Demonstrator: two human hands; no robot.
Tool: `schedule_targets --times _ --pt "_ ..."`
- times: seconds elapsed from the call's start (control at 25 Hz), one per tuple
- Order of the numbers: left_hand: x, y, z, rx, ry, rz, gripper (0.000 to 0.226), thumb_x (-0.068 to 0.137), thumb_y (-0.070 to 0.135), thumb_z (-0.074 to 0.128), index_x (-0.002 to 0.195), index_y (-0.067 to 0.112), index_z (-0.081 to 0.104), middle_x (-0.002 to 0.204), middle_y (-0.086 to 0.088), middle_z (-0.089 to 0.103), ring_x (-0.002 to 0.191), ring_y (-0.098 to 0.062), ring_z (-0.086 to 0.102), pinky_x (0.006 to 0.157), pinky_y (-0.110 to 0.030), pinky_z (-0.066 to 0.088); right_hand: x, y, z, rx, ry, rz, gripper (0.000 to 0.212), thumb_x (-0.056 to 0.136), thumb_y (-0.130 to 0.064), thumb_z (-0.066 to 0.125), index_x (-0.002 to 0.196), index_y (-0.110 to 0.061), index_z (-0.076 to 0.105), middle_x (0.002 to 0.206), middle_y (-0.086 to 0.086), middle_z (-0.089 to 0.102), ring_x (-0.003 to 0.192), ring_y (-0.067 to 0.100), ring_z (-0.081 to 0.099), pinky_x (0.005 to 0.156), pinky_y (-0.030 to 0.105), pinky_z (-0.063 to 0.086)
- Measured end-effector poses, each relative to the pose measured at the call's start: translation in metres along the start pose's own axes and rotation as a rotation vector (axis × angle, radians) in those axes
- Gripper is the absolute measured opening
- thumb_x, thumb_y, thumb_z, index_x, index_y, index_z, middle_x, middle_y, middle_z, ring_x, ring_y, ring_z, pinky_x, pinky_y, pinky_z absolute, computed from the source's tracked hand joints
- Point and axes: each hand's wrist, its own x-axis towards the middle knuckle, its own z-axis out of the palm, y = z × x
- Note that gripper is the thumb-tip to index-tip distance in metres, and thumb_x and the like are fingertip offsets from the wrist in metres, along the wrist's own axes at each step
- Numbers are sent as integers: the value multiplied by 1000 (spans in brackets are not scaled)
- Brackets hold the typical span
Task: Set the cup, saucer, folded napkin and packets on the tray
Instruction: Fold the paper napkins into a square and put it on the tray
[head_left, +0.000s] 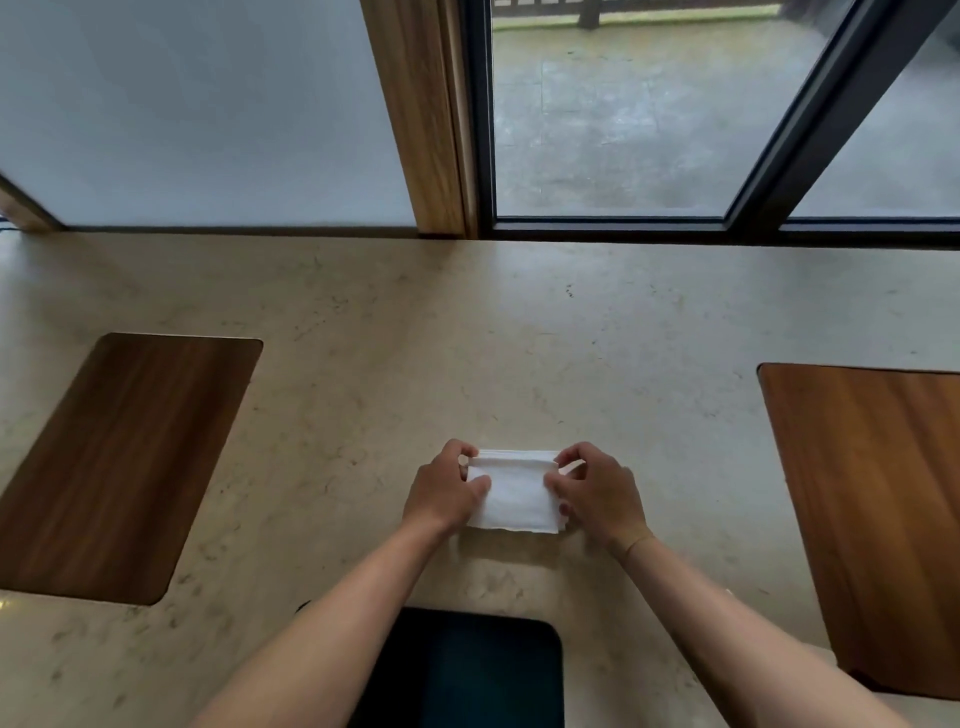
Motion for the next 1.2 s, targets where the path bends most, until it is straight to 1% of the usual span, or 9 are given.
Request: schedule_targets --times 0.24,0.36,0.44,0.6,0.72,0.8,0.92,1.08,1.2 --pt "1 3 2 157 47 83 37 82 34 65 116 29 50 87 2 63 79 -21 62 70 -35 53 4 2 5 -110 50 -53 16 82 -28 70 94 -28 59 69 -9 67 54 10 64 61 35 58" --pt "0 3 0 236 103 118 37 85 36 65 117 28 50 82 6 61 73 -17 61 61 -30 49 6 4 8 -174 49 -79 22 82 -29 70 101 -28 59 73 -8 67 56 10 63 60 33 59" --pt "0 1 0 293 130 146 35 85 39 65 116 28 52 82 8 59 73 -15 60 60 -29 50 6 5 9 -206 56 -93 26 83 -29 71 107 -26 59 73 -9 65 57 9 62 58 30 58" --pt "1 -4 -2 327 174 181 33 86 46 62 115 31 56 97 6 60 78 -14 61 68 -34 57 7 6 9 -307 115 -152 29 83 -36 70 110 -29 61 79 -10 63 61 7 59 54 21 50" --pt "6 -6 -1 348 183 233 32 88 42 61 117 30 60 105 5 58 84 -12 62 69 -35 58 9 5 9 -410 130 -229 31 83 -43 68 112 -32 64 95 -7 63 72 10 60 61 27 56" --pt "9 -6 0 366 175 256 29 88 39 62 115 28 63 103 5 57 85 -11 61 68 -33 58 10 5 10 -457 120 -262 30 83 -44 67 111 -32 66 96 -6 61 74 11 59 63 30 57" --pt "14 -4 2 339 164 251 24 85 36 67 107 25 63 105 3 56 87 -13 62 68 -34 58 12 5 12 -492 120 -293 27 83 -42 69 106 -29 68 93 -5 60 74 11 56 62 28 56" --pt "18 0 -1 288 162 234 19 79 30 71 95 23 62 102 2 52 78 -14 60 61 -32 56 13 3 13 -471 108 -310 20 81 -35 72 97 -26 65 94 -4 58 77 12 55 62 29 55" --pt "15 -3 -2 288 191 288 19 77 26 73 91 23 61 101 4 48 73 -11 54 51 -23 47 14 3 13 -404 102 -321 16 80 -27 74 91 -23 62 93 -4 56 78 13 53 62 27 53"
